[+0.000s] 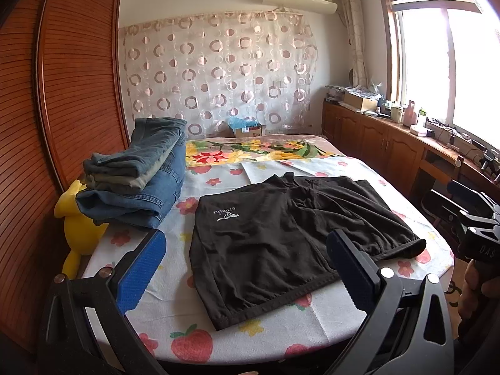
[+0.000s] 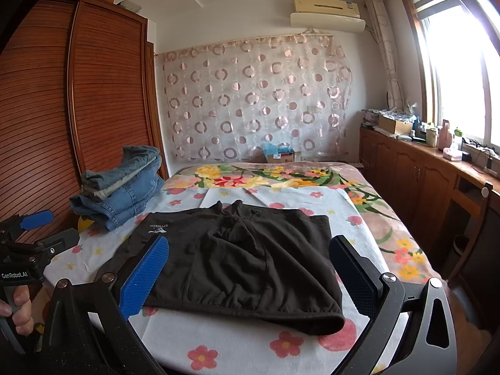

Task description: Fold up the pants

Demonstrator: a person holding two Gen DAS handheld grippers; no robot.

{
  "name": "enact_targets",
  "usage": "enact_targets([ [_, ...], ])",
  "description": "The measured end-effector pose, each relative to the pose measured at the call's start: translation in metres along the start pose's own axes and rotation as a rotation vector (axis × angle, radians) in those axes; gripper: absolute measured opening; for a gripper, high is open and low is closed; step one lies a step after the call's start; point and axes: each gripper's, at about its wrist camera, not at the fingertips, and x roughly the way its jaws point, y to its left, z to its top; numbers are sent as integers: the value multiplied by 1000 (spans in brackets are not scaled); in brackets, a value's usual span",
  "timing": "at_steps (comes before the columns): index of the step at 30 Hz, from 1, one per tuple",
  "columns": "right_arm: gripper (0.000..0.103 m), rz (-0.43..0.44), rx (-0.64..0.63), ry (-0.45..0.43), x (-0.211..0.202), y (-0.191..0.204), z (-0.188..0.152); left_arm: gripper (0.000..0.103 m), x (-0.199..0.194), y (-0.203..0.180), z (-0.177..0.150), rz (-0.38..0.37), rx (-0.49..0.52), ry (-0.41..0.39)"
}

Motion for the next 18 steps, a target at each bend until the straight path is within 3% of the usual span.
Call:
enact_targets([
  [18,102,-3,4,-2,-1,0,-1,103,-4,-2,2,0,3,-8],
])
